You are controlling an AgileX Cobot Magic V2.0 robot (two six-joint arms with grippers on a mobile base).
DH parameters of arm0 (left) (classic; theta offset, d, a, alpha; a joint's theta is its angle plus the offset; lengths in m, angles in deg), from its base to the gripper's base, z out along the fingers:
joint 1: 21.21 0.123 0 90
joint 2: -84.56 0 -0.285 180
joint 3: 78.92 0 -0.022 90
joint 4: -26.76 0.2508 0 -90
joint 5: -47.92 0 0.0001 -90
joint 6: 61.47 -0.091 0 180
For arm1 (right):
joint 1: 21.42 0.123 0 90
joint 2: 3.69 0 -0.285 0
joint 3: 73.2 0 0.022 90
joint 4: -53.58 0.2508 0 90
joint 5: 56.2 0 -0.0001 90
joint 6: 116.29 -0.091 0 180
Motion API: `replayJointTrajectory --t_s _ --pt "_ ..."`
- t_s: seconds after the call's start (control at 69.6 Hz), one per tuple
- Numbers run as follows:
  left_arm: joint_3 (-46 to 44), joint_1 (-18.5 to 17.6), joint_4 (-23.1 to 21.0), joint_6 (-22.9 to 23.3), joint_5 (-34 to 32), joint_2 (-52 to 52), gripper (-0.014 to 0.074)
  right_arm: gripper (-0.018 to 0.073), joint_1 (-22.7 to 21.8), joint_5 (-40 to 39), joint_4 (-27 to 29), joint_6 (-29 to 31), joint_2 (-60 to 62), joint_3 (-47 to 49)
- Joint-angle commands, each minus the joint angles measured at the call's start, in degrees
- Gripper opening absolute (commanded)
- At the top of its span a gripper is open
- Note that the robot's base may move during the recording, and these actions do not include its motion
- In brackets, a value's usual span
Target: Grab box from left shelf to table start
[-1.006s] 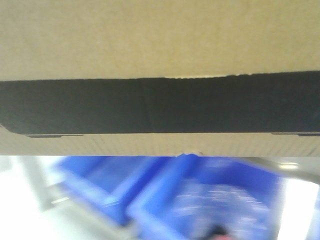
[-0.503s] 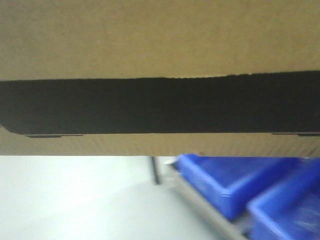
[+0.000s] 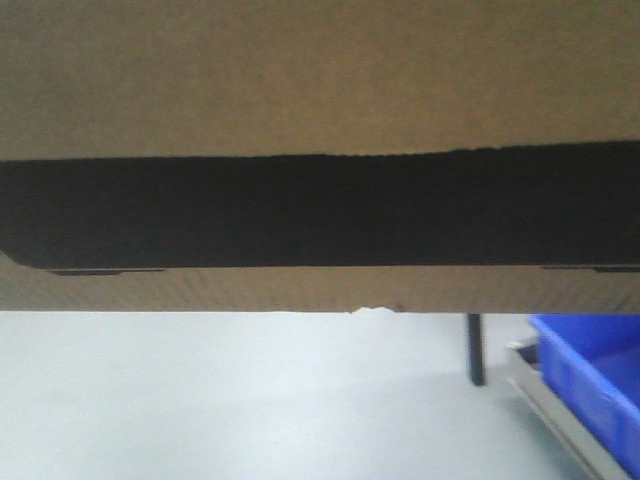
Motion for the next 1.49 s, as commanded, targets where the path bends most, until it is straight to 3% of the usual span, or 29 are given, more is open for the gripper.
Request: replayJointTrajectory --t_s 0.0,1.48 --pt "-2.42 -0.79 -5.62 1.87 -11.79 0.47 -0.0096 0.0055 -0.03 -9.04 1.9 -0.31 -0.44 1.97" --pt "-2.42 -0.79 -5.62 1.87 -11.79 0.47 -0.0096 0.0055 -0.03 -8.99 1.9 -0.31 -0.44 1.97"
